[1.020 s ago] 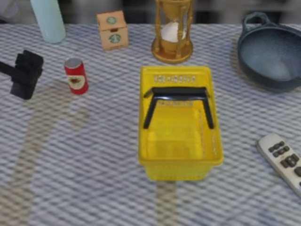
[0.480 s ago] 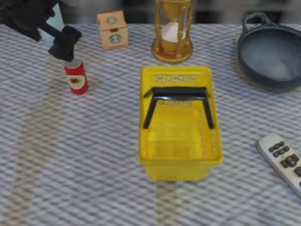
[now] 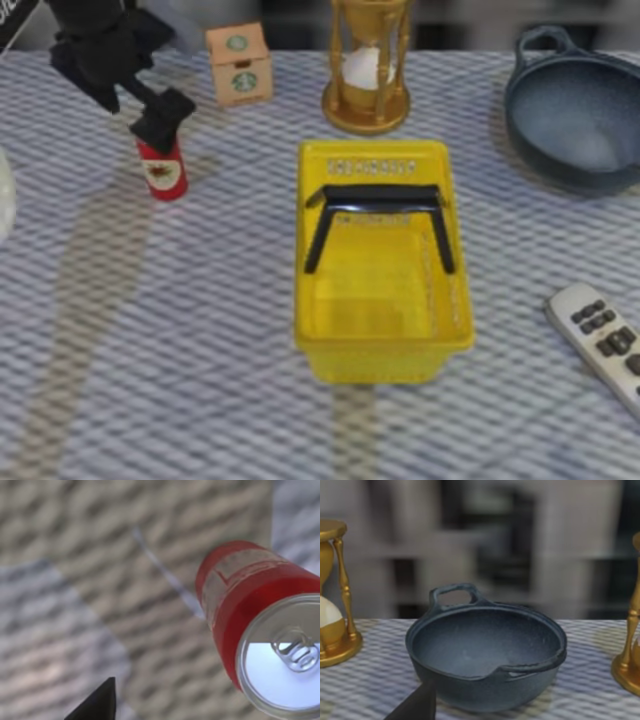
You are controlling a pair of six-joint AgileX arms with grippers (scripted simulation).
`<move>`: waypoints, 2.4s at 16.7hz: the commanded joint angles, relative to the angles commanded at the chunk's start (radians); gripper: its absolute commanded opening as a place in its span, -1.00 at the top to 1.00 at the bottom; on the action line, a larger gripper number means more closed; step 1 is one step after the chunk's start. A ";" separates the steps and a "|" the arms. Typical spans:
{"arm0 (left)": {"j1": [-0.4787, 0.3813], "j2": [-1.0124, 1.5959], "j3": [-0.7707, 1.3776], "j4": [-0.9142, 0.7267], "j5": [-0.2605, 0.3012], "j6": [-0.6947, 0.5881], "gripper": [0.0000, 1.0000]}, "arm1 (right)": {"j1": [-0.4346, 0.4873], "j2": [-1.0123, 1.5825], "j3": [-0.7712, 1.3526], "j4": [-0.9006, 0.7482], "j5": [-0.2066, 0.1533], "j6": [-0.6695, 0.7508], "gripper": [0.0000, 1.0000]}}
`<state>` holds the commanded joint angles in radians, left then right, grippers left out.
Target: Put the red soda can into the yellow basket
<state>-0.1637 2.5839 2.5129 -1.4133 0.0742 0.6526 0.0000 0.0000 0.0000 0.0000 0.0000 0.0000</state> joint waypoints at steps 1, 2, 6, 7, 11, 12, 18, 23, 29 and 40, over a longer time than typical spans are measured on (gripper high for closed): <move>0.000 0.021 0.024 -0.008 -0.003 0.006 -1.00 | 0.000 0.000 0.000 0.000 0.000 0.000 -1.00; 0.000 0.033 0.037 -0.012 -0.005 0.009 -1.00 | 0.000 0.000 0.000 0.000 0.000 0.000 -1.00; 0.000 0.034 0.039 -0.012 -0.005 0.009 -1.00 | 0.000 0.000 0.000 0.000 0.000 0.000 -1.00; 0.005 0.034 0.036 -0.010 -0.004 0.008 -1.00 | 0.000 0.000 0.000 0.000 0.000 0.000 -1.00; -0.001 0.032 -0.039 0.064 -0.005 0.008 -1.00 | 0.000 0.000 0.000 0.000 0.000 0.000 -1.00; -0.002 0.032 -0.076 0.102 -0.005 0.007 -1.00 | 0.000 0.000 0.000 0.000 0.000 0.000 -1.00; -0.005 0.036 -0.155 0.184 -0.005 0.004 -1.00 | 0.000 0.000 0.000 0.000 0.000 0.000 -1.00; -0.005 0.036 -0.155 0.184 -0.005 0.004 -0.40 | 0.000 0.000 0.000 0.000 0.000 0.000 -1.00; -0.005 0.036 -0.155 0.184 -0.005 0.004 0.51 | 0.000 0.000 0.000 0.000 0.000 0.000 -1.00; -0.005 0.036 -0.155 0.184 -0.005 0.004 1.00 | 0.000 0.000 0.000 0.000 0.000 0.000 -1.00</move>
<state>-0.1690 2.6194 2.3576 -1.2292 0.0691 0.6565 0.0000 0.0000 0.0000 0.0000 0.0000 0.0000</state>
